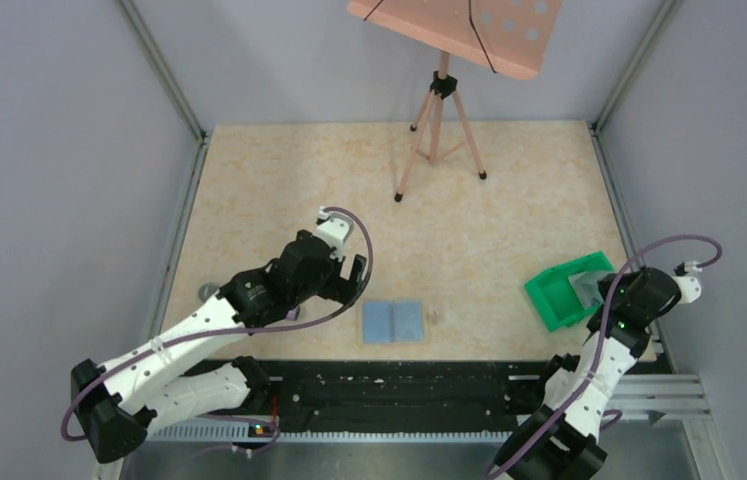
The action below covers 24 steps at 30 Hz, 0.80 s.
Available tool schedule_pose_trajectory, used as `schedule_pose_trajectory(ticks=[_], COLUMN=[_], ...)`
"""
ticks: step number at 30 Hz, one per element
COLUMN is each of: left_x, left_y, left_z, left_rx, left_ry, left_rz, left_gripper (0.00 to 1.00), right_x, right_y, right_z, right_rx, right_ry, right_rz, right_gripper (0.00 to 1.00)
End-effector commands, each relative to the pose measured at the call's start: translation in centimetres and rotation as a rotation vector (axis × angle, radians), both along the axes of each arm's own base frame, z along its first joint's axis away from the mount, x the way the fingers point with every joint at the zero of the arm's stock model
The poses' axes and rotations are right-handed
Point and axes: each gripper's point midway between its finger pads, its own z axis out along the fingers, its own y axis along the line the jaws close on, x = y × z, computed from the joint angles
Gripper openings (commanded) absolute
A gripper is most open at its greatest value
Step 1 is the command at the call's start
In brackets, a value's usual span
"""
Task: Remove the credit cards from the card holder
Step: Place the credit card in the storage box.
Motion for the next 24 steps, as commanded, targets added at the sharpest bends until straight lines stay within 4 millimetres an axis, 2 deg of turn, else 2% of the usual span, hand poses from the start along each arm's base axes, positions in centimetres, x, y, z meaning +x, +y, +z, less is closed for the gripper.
schedule_pose_trajectory(ticks=[1, 13, 24], left_x=[1.2, 1.5, 1.4], left_y=[-0.4, -0.8, -0.3], left_z=[2.5, 2.9, 3.0], left_rx=[-0.026, -0.023, -0.019], left_ry=[-0.063, -0.066, -0.075], left_rz=[0.017, 0.006, 0.018], left_gripper=[0.99, 0.99, 0.99], right_x=[0.9, 1.1, 1.2], right_y=[-0.5, -0.7, -0.8], right_z=[0.3, -0.3, -1.1], right_rx=[-0.028, -0.019, -0.008], right_ry=[-0.052, -0.060, -0.062], right_rz=[0.013, 0.001, -0.005], right_gripper=[0.00, 0.00, 0.00])
